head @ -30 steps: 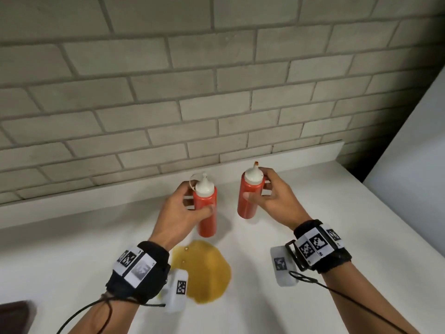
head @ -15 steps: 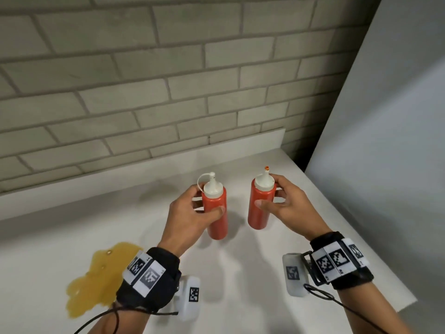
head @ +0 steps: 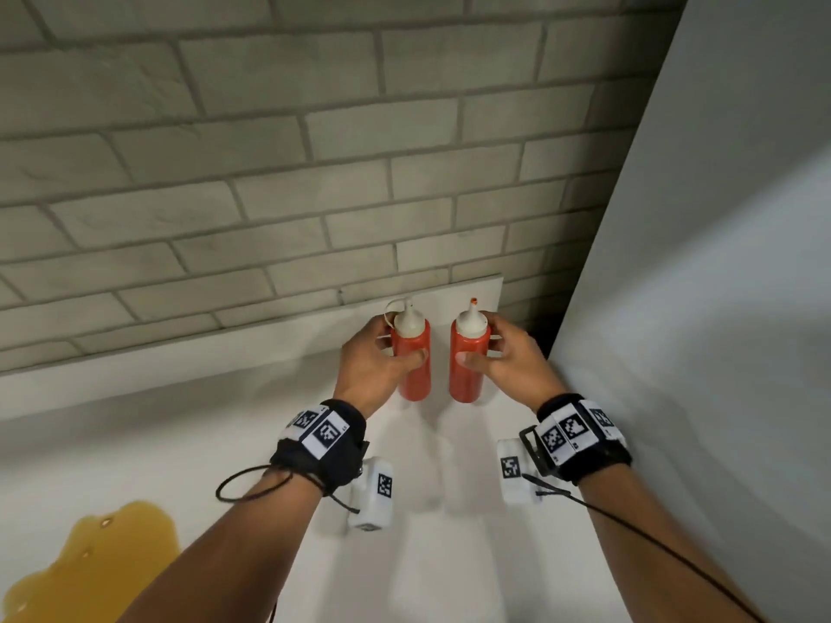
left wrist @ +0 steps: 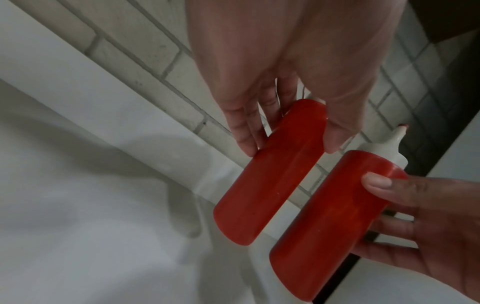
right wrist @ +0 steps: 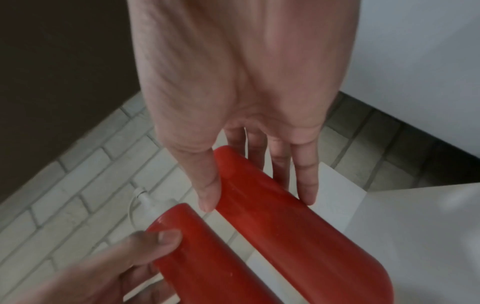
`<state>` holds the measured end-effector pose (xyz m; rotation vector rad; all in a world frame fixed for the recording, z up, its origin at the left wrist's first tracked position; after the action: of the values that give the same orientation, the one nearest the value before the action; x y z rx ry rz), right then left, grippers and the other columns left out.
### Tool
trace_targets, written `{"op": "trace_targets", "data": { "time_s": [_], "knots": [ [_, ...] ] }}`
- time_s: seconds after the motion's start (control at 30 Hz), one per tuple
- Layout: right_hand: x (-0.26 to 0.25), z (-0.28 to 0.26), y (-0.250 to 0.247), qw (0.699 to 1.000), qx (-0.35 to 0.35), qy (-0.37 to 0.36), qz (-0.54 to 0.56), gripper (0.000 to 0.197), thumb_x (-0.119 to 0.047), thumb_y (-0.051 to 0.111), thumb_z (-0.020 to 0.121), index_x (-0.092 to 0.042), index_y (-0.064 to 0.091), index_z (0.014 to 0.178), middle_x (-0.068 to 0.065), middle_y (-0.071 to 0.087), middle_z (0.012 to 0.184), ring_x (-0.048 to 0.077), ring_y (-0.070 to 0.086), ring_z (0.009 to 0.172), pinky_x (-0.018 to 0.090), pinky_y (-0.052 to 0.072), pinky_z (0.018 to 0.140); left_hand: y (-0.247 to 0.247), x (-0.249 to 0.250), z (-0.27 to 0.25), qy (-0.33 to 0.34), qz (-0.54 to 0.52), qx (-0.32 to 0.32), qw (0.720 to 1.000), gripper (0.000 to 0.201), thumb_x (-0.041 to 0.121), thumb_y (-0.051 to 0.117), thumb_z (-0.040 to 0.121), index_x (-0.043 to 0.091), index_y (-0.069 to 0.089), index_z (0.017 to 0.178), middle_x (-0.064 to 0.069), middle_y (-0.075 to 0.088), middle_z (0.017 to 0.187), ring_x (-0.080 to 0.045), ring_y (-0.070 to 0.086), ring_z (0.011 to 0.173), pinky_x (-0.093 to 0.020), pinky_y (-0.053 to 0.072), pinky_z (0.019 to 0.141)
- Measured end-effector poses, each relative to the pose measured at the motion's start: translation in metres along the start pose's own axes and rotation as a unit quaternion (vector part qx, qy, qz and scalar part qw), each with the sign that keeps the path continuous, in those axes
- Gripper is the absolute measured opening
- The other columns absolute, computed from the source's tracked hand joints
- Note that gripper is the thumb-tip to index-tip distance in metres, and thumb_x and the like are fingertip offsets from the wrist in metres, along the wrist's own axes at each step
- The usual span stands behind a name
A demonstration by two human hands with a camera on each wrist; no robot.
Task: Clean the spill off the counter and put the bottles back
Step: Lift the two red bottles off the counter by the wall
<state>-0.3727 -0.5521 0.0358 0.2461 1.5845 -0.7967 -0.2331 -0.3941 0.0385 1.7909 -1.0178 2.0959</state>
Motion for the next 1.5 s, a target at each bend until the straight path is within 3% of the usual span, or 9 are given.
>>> {"op": "trace_targets", "data": {
  "time_s": [0.2, 0.43, 0.63, 0.73, 1.0, 1.17, 1.3, 1.4, 1.5],
  "knots": [
    [0.023, 0.077, 0.006, 1.0, 0.01, 0.012, -0.002, 0.059, -0.019, 0.083, 0.071, -0.026, 0.055, 0.122, -0.011, 0.066, 0.108, 0.012, 0.065, 0.099, 0.033, 0.052, 0.088, 0.024, -0.003, 0.064, -0.012, 0.007, 0.027, 1.0, 0.047, 0.021, 0.084, 0.073, 0.024, 0.067, 0.117, 0.01, 0.069, 0.107, -0.014, 0.066, 0.097, -0.023, 0.047, 0.081],
    [0.044, 0.133, 0.013, 0.999, 0.027, 0.029, -0.003, 0.056, -0.012, 0.079, 0.074, -0.017, 0.056, 0.125, -0.003, 0.065, 0.112, 0.019, 0.063, 0.1, 0.029, 0.049, 0.084, 0.04, -0.021, 0.112, -0.044, -0.008, 0.05, 0.998, 0.04, 0.023, 0.086, 0.068, 0.042, 0.062, 0.095, 0.016, 0.068, 0.095, -0.019, 0.069, 0.1, -0.036, 0.055, 0.09],
    [0.062, 0.156, 0.019, 0.998, 0.023, 0.055, 0.003, 0.056, -0.006, 0.075, 0.074, -0.019, 0.055, 0.125, -0.002, 0.065, 0.112, 0.023, 0.062, 0.106, 0.032, 0.048, 0.089, 0.046, -0.037, 0.141, -0.055, 0.021, 0.043, 0.997, 0.064, 0.027, 0.085, 0.06, 0.032, 0.066, 0.122, 0.007, 0.074, 0.111, -0.019, 0.069, 0.106, -0.037, 0.055, 0.094],
    [0.066, 0.161, 0.021, 0.998, 0.028, 0.058, 0.007, 0.059, -0.008, 0.076, 0.074, -0.018, 0.054, 0.127, 0.004, 0.065, 0.119, 0.025, 0.061, 0.109, 0.04, 0.049, 0.097, 0.051, -0.044, 0.148, -0.064, 0.029, 0.044, 0.997, 0.069, 0.025, 0.086, 0.061, 0.032, 0.065, 0.126, 0.004, 0.073, 0.116, -0.021, 0.068, 0.108, -0.04, 0.054, 0.098],
    [0.067, 0.167, 0.024, 0.998, 0.038, 0.048, 0.019, 0.067, -0.009, 0.077, 0.075, -0.017, 0.05, 0.135, 0.006, 0.062, 0.128, 0.025, 0.059, 0.115, 0.038, 0.047, 0.099, 0.062, -0.047, 0.152, -0.074, 0.046, 0.039, 0.995, 0.068, 0.026, 0.086, 0.065, 0.026, 0.063, 0.128, 0.0, 0.072, 0.119, -0.024, 0.067, 0.11, -0.041, 0.053, 0.098],
    [0.068, 0.165, 0.026, 0.999, 0.025, 0.039, 0.027, 0.073, -0.012, 0.077, 0.074, -0.023, 0.044, 0.138, 0.005, 0.06, 0.13, 0.025, 0.057, 0.117, 0.045, 0.047, 0.102, 0.062, -0.047, 0.151, -0.077, 0.046, 0.036, 0.995, 0.071, 0.022, 0.083, 0.073, 0.024, 0.056, 0.137, -0.002, 0.068, 0.127, -0.024, 0.064, 0.117, -0.033, 0.049, 0.094],
    [0.073, 0.158, 0.026, 0.999, 0.024, 0.03, 0.035, 0.084, -0.001, 0.075, 0.073, -0.02, 0.035, 0.144, 0.003, 0.049, 0.14, 0.028, 0.048, 0.129, 0.049, 0.041, 0.106, 0.062, -0.043, 0.144, -0.069, 0.03, 0.022, 0.997, 0.084, 0.012, 0.084, 0.071, 0.025, 0.047, 0.145, -0.002, 0.061, 0.138, -0.026, 0.057, 0.126, -0.042, 0.046, 0.106],
    [0.087, 0.143, 0.021, 0.995, 0.034, 0.079, 0.056, 0.089, -0.001, 0.074, 0.077, -0.019, 0.026, 0.15, 0.007, 0.039, 0.149, 0.03, 0.039, 0.136, 0.048, 0.036, 0.111, 0.057, -0.049, 0.135, -0.084, 0.03, 0.011, 0.996, 0.086, 0.013, 0.086, 0.072, 0.021, 0.044, 0.147, -0.002, 0.055, 0.143, -0.025, 0.052, 0.131, -0.04, 0.042, 0.109],
    [0.102, 0.115, 0.017, 0.991, 0.041, 0.104, 0.078, 0.083, -0.008, 0.075, 0.08, -0.021, 0.031, 0.149, 0.009, 0.042, 0.147, 0.029, 0.046, 0.13, 0.046, 0.039, 0.109, 0.048, -0.057, 0.112, -0.107, 0.026, 0.003, 0.994, 0.094, 0.023, 0.086, 0.075, 0.018, 0.036, 0.154, -0.004, 0.048, 0.151, -0.026, 0.051, 0.133, -0.04, 0.042, 0.11]
  ]
}}
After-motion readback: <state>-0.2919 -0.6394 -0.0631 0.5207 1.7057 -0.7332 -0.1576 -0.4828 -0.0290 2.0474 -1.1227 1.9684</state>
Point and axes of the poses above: each hand's wrist, its own z-axis towards the middle knuckle, its own y-axis out of the palm, x = y × z, the point moved 8 cm from there along z, towards the middle knuckle
